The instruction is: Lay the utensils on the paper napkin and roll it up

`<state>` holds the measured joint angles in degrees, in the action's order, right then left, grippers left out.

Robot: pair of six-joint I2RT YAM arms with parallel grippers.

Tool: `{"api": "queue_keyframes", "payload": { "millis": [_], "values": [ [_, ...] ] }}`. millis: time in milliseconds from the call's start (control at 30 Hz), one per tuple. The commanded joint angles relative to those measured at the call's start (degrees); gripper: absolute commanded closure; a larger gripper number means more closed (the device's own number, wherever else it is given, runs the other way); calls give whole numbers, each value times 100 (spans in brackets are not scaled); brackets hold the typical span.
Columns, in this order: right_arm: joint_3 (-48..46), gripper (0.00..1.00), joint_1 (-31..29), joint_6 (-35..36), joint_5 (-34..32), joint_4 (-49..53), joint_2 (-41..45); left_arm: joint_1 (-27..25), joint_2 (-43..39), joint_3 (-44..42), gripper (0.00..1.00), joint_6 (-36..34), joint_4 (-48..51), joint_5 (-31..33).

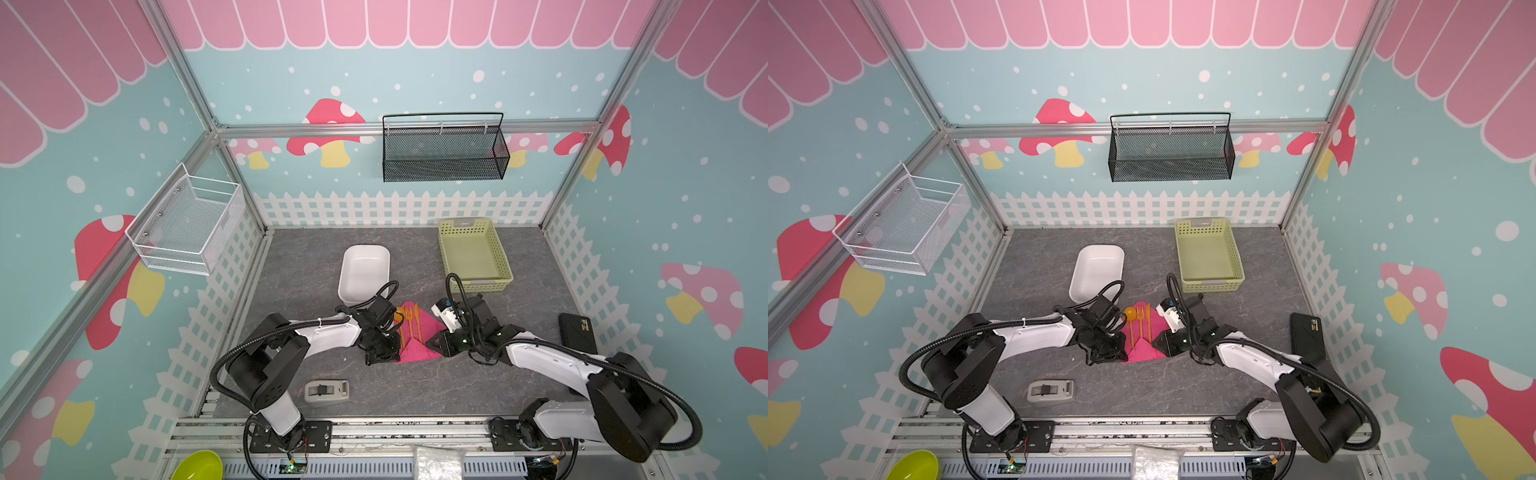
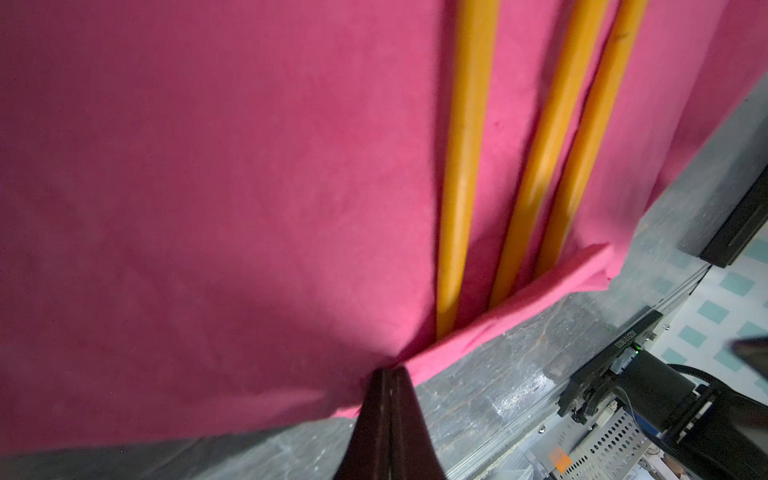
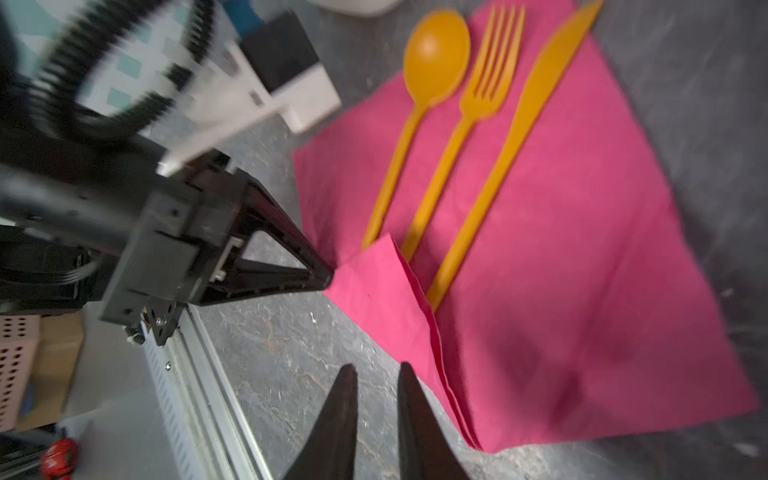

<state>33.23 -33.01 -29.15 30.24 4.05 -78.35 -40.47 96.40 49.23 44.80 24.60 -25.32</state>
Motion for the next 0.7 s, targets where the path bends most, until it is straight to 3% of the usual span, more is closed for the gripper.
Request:
{"api": "queue_keyframes", "payload": {
  "millis": [0, 667],
  "values": [
    [152, 82, 52, -131, 492, 277, -302, 48, 145, 25, 94, 75, 175, 171],
    [280, 85, 379, 122, 226, 415, -1008, 48, 49, 41, 94, 43, 177, 210]
  ]
}}
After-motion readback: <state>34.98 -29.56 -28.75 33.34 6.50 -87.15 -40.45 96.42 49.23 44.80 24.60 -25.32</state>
